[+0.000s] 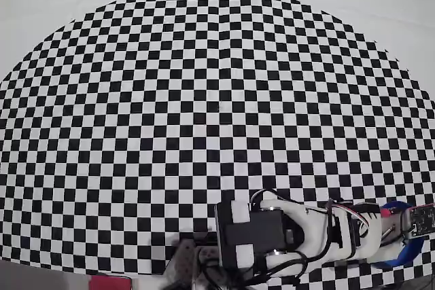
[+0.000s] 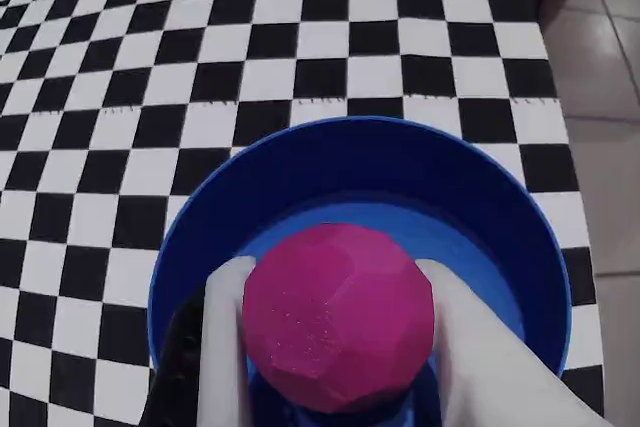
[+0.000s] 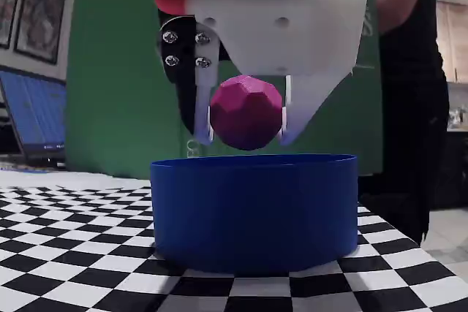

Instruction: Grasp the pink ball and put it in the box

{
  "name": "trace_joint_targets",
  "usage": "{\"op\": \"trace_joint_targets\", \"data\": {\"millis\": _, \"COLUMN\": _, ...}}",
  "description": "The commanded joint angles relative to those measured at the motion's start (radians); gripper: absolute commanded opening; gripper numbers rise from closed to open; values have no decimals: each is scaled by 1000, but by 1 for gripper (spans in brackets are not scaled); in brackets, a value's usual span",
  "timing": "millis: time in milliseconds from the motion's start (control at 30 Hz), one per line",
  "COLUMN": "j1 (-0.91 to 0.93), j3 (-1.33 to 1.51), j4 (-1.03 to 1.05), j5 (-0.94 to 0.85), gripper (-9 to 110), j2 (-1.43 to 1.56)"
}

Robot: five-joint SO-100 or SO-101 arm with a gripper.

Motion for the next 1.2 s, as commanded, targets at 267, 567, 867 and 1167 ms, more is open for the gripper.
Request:
{"op": "trace_joint_targets", "data": {"millis": 267, "j1": -6, "j3": -6, "j4": -21, "j5": -11, "gripper": 0, "j2": 0}}
{"op": "trace_joint_targets", "data": {"millis": 567, "j1": -6, "j3": -8, "j4": -21, "j5": -9, "gripper": 30, "j2": 2}}
{"op": "trace_joint_targets", "data": {"millis": 867, "j1": -12, "j3": -8, "j4": -21, "j5": 2, "gripper": 30, "j2": 20}}
{"op": "trace_joint_targets", "data": {"millis": 1167, "j1": -57, "j3": -5, "j4": 31, "j5": 89, "gripper": 29, "j2": 164}}
